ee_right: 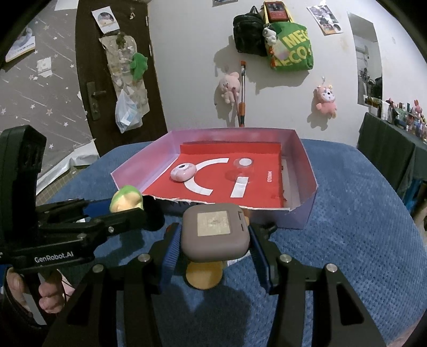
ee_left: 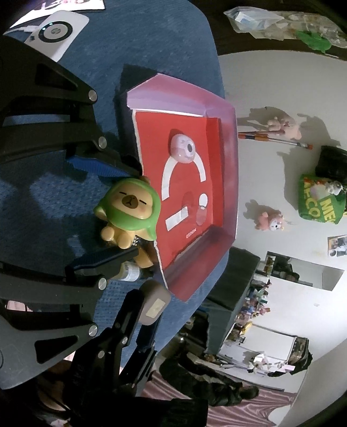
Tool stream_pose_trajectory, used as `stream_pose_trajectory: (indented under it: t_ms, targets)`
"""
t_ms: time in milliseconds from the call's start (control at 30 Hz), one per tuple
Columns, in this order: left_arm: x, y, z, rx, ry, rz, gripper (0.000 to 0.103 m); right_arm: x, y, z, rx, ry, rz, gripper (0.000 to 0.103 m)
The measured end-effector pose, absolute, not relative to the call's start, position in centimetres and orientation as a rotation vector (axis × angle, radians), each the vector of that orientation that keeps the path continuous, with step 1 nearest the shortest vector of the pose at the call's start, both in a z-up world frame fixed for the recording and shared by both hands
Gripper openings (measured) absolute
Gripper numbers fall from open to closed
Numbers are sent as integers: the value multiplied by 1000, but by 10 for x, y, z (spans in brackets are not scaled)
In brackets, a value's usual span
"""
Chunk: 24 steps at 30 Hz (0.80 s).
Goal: Organize rigid objects
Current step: 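Carry the green bear and brown case into the red box with both grippers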
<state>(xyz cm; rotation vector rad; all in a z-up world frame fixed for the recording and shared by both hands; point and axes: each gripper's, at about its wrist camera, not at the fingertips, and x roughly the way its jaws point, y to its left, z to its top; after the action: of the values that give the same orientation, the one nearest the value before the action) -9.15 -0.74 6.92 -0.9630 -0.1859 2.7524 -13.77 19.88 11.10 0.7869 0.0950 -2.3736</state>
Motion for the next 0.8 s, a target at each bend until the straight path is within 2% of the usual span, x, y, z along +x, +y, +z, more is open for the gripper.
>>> stream_pose_trajectory:
  t_ms: [800]
  targets:
    - [-134, -27, 92, -981, -198, 2751, 48, -174, 183, 138, 740, 140, -2350, 53]
